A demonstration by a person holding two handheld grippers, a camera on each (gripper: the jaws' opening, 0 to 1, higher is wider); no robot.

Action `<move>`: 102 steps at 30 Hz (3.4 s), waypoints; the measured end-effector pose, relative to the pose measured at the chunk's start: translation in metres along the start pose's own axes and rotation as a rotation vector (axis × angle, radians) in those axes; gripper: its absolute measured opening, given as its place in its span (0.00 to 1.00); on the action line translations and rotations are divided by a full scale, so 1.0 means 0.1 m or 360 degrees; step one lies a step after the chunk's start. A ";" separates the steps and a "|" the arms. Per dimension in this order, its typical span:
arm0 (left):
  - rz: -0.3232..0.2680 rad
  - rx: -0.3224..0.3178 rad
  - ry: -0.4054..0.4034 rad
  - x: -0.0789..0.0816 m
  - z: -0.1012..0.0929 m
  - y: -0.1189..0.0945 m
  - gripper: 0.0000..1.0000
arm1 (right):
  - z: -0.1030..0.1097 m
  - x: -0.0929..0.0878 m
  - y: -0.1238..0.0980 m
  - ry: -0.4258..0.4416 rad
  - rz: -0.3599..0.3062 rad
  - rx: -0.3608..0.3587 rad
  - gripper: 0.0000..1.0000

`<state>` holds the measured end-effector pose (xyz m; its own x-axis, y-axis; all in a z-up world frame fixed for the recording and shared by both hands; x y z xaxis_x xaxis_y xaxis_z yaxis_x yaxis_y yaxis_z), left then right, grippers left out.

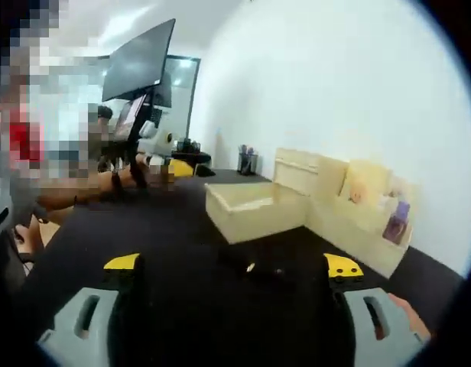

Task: Open the drawer, pick up the cosmetic bottles from the table one by one, place them into the drawer, release the gripper, close the drawer, and move the gripper away

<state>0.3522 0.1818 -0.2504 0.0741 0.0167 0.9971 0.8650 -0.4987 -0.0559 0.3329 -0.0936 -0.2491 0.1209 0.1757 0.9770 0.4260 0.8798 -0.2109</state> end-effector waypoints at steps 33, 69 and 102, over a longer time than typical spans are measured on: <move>-0.0136 -0.0096 -0.0065 0.02 -0.27 -0.03 0.96 | -0.35 -0.04 0.94 -0.0072 0.0007 0.0029 0.91; -0.0180 -0.0090 -0.0122 0.16 0.12 -0.01 0.95 | -0.64 0.04 1.13 -0.0205 0.0000 -0.0078 0.84; -0.0200 -0.0117 -0.0111 0.16 -0.04 -0.03 0.95 | -0.84 0.13 1.29 -0.0299 0.0010 -0.0218 0.83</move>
<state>0.3486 0.1803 -0.2335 0.0043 0.1417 0.9899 0.8312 -0.5509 0.0753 0.4645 -0.0151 -0.2658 -0.0396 0.2716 0.9616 0.5449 0.8126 -0.2071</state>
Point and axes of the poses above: the point that each gripper's makers call its tool centre point, and the gripper's own axes: y roughly forward along the fingers, z roughly to its left, x roughly out of its top, the point moved 4 cm from there along -y, roughly backward along the fingers, and after that the axes turned 9 degrees about y, right-handed, at the moved point
